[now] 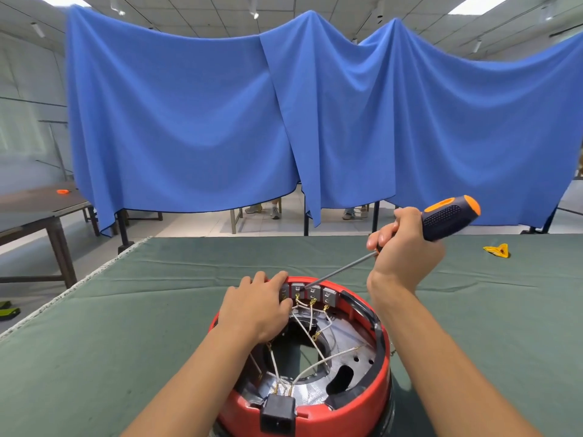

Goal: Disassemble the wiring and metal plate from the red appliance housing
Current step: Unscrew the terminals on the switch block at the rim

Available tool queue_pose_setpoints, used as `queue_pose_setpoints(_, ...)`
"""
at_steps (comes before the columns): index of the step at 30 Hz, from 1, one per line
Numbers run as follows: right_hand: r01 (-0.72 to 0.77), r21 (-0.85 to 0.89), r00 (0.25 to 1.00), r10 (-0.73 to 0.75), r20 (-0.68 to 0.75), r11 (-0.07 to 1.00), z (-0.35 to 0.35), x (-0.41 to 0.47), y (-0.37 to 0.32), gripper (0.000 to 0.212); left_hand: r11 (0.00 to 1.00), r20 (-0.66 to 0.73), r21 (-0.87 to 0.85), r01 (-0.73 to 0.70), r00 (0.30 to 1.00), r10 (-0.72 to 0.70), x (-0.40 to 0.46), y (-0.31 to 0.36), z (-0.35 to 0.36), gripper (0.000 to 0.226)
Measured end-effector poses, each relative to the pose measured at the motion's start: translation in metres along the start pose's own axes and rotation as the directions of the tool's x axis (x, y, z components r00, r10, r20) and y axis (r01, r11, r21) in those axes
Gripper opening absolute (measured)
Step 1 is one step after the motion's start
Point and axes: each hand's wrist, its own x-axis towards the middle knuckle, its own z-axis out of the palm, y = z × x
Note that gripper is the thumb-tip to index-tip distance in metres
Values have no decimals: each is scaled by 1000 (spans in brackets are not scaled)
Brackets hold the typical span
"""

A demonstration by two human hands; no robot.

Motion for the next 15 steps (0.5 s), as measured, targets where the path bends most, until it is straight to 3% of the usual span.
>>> queue_pose_setpoints(9, 59, -52, 996, -55, 68, 997, 7, -4, 5, 21, 1000, -2, -30, 1, 1000, -1, -1, 0, -1, 52)
queue_pose_setpoints(15, 5, -126, 994, 9, 105, 992, 35, 12, 12, 24, 998, -24, -66, -1, 1000, -1, 1, 1, -3, 46)
